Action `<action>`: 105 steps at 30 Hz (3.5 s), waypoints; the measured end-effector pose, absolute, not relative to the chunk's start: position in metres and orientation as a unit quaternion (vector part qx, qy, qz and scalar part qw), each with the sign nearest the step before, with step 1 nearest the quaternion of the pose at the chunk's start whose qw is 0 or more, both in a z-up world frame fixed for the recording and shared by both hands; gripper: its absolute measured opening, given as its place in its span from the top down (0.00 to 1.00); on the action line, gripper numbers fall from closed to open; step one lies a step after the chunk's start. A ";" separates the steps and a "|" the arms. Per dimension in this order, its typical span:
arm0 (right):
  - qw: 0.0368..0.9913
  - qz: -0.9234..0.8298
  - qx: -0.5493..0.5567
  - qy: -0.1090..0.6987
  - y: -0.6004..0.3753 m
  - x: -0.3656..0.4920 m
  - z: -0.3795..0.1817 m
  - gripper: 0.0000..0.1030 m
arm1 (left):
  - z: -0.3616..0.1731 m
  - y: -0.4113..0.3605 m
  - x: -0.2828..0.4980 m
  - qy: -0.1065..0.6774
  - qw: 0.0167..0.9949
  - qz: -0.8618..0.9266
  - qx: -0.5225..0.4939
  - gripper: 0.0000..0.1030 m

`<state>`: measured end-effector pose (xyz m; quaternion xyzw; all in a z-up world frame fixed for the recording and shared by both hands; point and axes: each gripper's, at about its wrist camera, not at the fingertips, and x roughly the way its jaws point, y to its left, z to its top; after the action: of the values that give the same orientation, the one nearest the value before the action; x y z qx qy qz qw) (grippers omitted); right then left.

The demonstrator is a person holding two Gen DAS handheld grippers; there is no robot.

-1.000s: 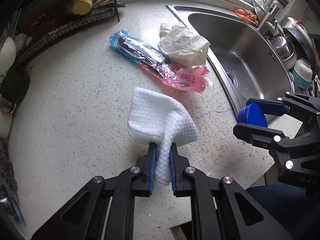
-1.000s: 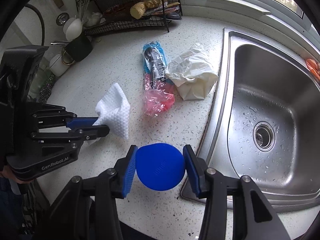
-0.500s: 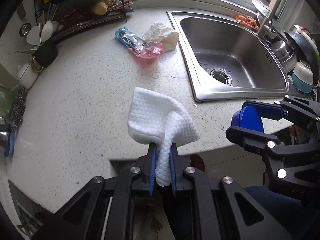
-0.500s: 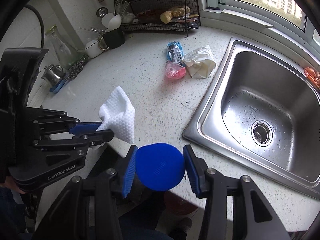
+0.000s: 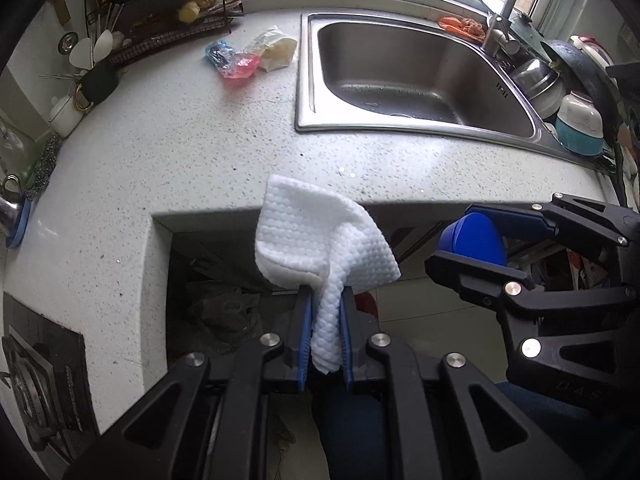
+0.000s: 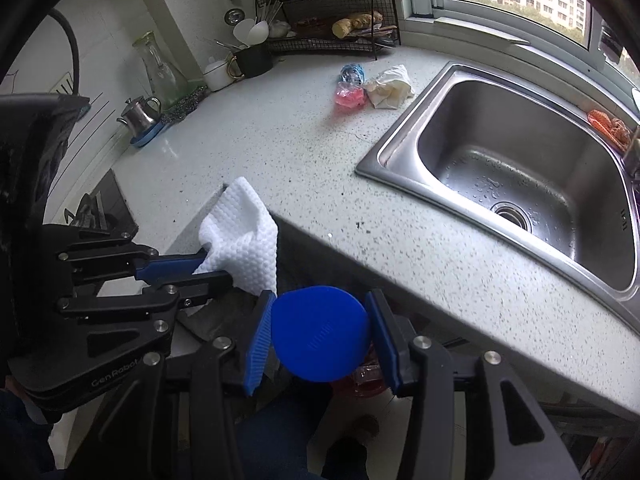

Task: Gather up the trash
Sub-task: 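Carry the wipe and blue lid down over the red bin, then open the left gripper over the red bin while the right gripper releases the lid, then raise both tools back toward the counter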

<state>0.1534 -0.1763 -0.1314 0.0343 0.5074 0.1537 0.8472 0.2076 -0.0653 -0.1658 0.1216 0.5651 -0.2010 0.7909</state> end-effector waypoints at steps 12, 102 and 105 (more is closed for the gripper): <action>0.823 0.131 0.031 0.552 -0.186 0.124 -0.193 0.58 | -0.245 -0.077 0.184 0.621 0.741 -0.223 0.125 0.89; 0.790 0.172 -0.040 0.587 -0.148 0.145 -0.371 0.02 | -0.390 0.019 0.158 0.633 0.763 -0.124 0.043 0.00; 0.804 0.171 -0.037 0.569 -0.153 0.136 -0.322 0.01 | -0.340 0.017 0.149 0.617 0.775 -0.126 0.044 0.00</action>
<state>0.1364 -0.1526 -0.3217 -0.0370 0.5685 0.1711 0.8038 0.1494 0.0173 -0.3405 0.0439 0.6171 -0.1263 0.7755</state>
